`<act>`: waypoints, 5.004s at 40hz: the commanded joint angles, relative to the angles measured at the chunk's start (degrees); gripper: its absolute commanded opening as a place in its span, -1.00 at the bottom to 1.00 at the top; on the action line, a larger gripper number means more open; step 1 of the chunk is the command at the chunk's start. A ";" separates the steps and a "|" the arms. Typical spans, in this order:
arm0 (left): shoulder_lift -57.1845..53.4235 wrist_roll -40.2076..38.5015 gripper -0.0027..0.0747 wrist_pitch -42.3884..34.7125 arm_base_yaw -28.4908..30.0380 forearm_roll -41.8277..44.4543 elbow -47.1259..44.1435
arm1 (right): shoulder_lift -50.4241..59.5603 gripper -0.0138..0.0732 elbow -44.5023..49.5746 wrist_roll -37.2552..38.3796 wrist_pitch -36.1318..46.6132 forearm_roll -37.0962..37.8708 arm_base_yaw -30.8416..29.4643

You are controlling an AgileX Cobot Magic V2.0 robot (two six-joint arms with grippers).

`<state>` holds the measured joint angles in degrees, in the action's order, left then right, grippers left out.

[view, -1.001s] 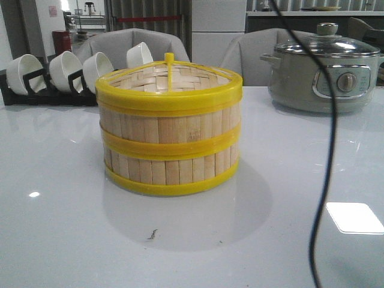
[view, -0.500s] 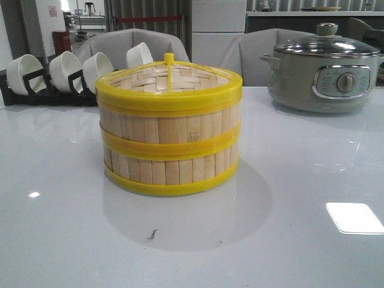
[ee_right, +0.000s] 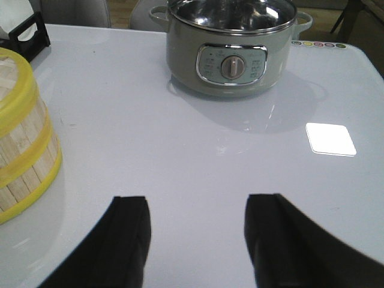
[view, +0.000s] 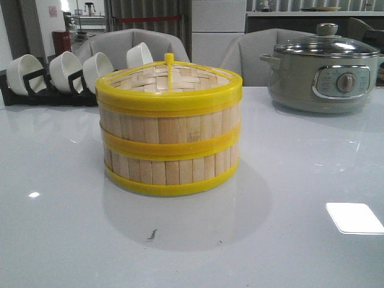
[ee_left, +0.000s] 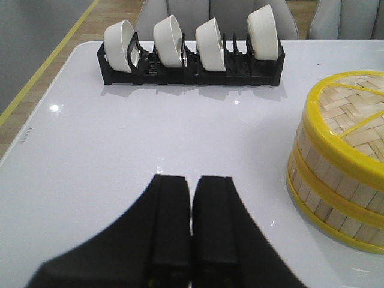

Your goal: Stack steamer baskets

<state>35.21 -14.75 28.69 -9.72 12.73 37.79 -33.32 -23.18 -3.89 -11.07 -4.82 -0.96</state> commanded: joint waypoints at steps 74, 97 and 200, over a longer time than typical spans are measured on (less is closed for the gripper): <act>-0.01 0.13 -0.71 -4.36 0.09 1.95 1.66 | 11.76 -0.57 9.79 0.00 14.86 0.01 -0.28; -20.18 -0.32 -0.71 -30.21 0.09 -0.34 -24.11 | 11.76 -0.57 9.79 0.00 14.86 0.01 -0.28; -36.24 12.54 -0.71 -31.96 4.73 -9.08 -38.19 | 11.76 -0.57 9.79 0.00 14.79 0.01 -0.28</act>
<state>-0.27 -1.62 0.47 -5.12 3.70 -0.34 -21.37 -11.80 -3.77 -1.16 -4.97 -0.96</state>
